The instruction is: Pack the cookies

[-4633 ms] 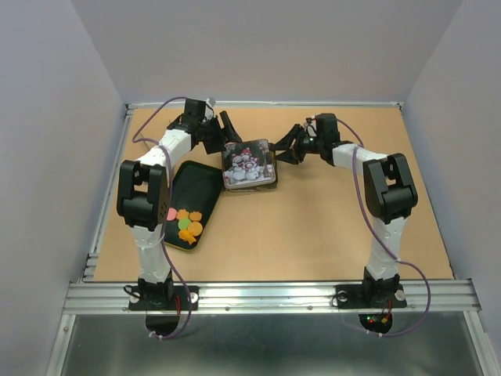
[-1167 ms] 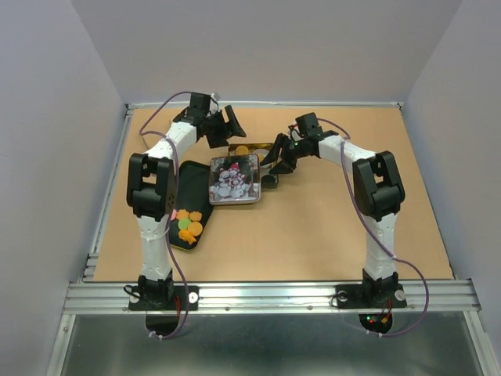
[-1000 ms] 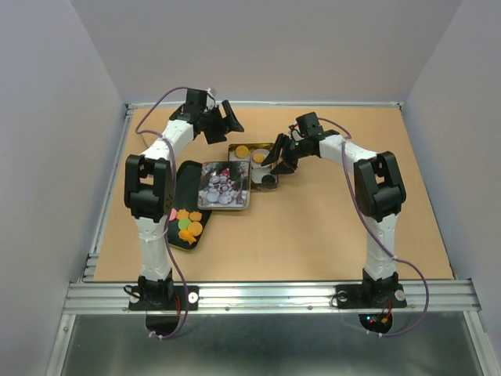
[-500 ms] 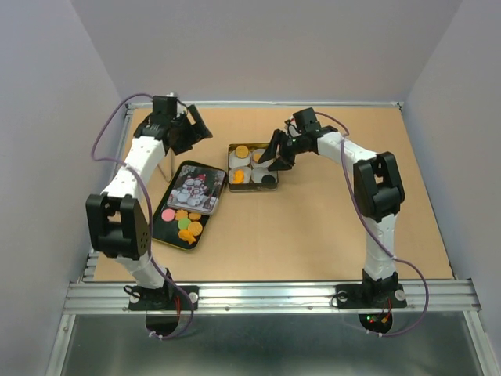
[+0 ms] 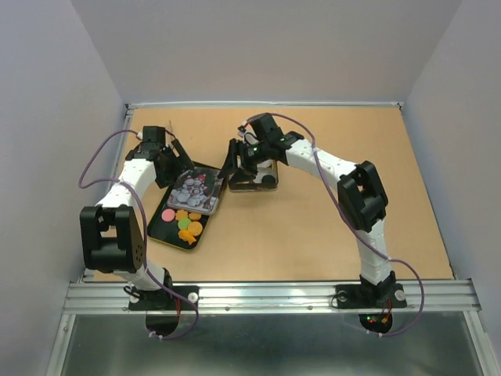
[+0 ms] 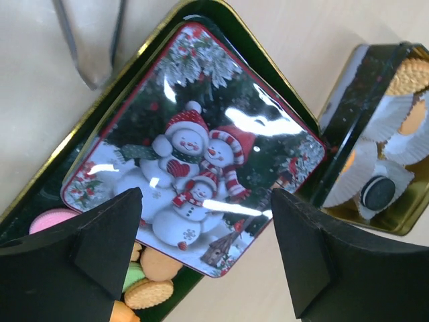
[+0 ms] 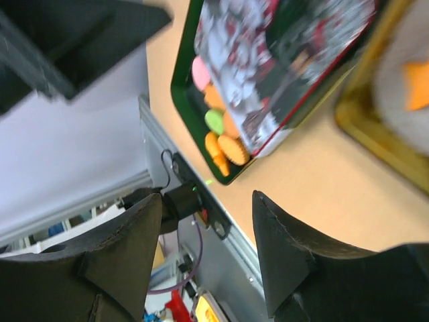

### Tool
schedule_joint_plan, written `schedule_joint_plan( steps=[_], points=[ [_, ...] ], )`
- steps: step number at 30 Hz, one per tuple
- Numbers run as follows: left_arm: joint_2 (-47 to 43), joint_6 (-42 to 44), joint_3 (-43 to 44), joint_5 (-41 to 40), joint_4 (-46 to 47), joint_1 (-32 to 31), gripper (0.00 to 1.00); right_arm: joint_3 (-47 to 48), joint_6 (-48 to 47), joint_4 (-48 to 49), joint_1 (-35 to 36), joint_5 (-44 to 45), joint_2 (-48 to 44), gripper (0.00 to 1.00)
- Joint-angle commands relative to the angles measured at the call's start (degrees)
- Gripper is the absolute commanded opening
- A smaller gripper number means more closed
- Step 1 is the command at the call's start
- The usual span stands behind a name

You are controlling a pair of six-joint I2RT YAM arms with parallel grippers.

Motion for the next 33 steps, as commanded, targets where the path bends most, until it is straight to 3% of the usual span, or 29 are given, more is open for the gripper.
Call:
schedule_joint_plan(
  steps=[1,8,12,23,33],
  points=[
    [1.74,1.89,-1.97,-1.91,2.36,1.91,0.88,-2.91,3.73,1.40,2.02,-0.21,-2.86,0.62],
    [3.76,3.82,-4.35,-3.58,4.12,4.02,0.88,-11.51,8.04,6.58,5.71,3.92,-3.48,0.67],
    [5.52,4.96,-4.35,-3.49,6.05,4.46,0.88,-17.06,11.47,15.18,5.80,7.34,-3.83,0.68],
    [11.59,8.48,-2.33,-1.65,10.17,6.30,0.88,-19.79,18.06,28.82,6.33,14.46,-0.67,0.69],
    [11.07,9.28,-5.40,1.07,11.68,6.30,0.88,-15.13,20.70,29.98,9.14,20.53,4.60,0.69]
  ],
)
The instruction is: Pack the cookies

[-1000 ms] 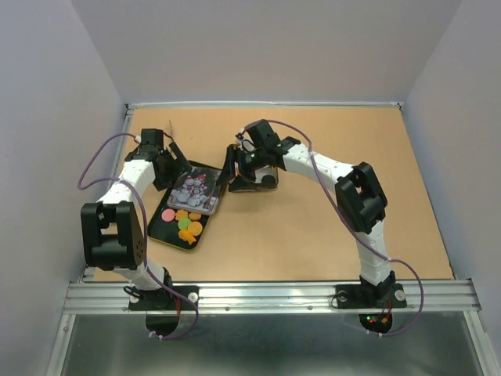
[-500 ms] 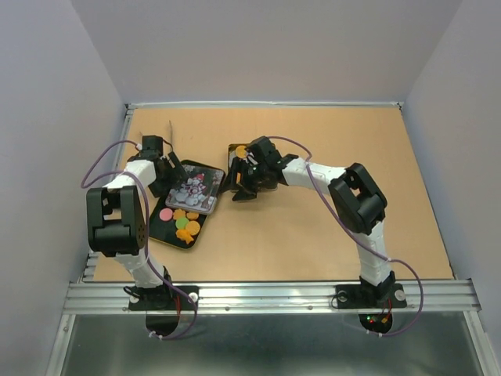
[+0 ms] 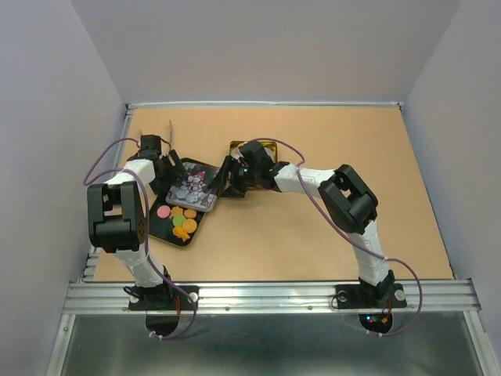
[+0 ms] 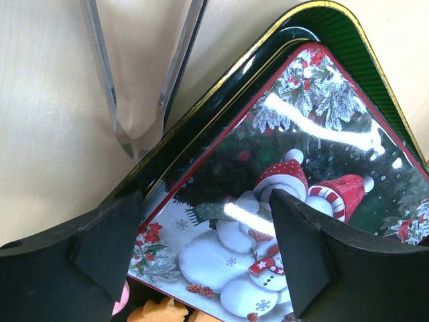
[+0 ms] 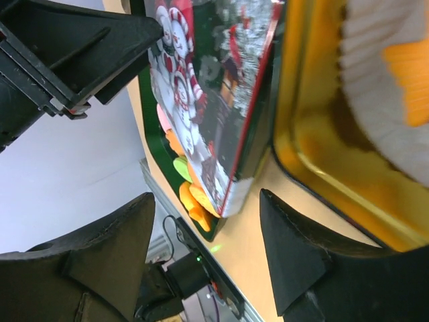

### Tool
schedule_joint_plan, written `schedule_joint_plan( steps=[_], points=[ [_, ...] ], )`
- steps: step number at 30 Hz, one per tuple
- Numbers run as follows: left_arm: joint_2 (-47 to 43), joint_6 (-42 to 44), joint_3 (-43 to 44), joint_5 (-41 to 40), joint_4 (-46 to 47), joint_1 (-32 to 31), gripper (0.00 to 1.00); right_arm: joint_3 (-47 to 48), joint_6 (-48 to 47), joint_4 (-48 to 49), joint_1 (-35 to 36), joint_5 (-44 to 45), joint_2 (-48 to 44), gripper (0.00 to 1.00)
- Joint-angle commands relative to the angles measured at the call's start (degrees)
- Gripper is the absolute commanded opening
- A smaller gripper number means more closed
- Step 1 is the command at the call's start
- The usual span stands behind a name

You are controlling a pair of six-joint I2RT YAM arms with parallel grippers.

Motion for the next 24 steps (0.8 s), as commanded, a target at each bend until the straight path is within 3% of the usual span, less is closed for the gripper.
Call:
schedule_joint_plan(
  steps=[1,8,15,24],
  points=[
    [-0.50,1.30,-2.10,1.33,1.84,0.36,0.88,2.70,1.95,2.22,1.77,4.71,3.10,0.69],
    [-2.61,0.86,-4.21,3.45,2.19,0.36,0.87,3.14,2.57,0.72,3.53,6.47,4.86,0.68],
    [-3.67,0.86,-5.36,4.42,2.46,0.36,0.87,3.32,-0.16,-7.18,3.97,9.54,3.72,0.68],
    [-3.67,0.68,-5.89,5.47,2.81,0.36,0.86,1.46,-0.69,-8.42,4.15,10.42,3.89,0.68]
  ],
)
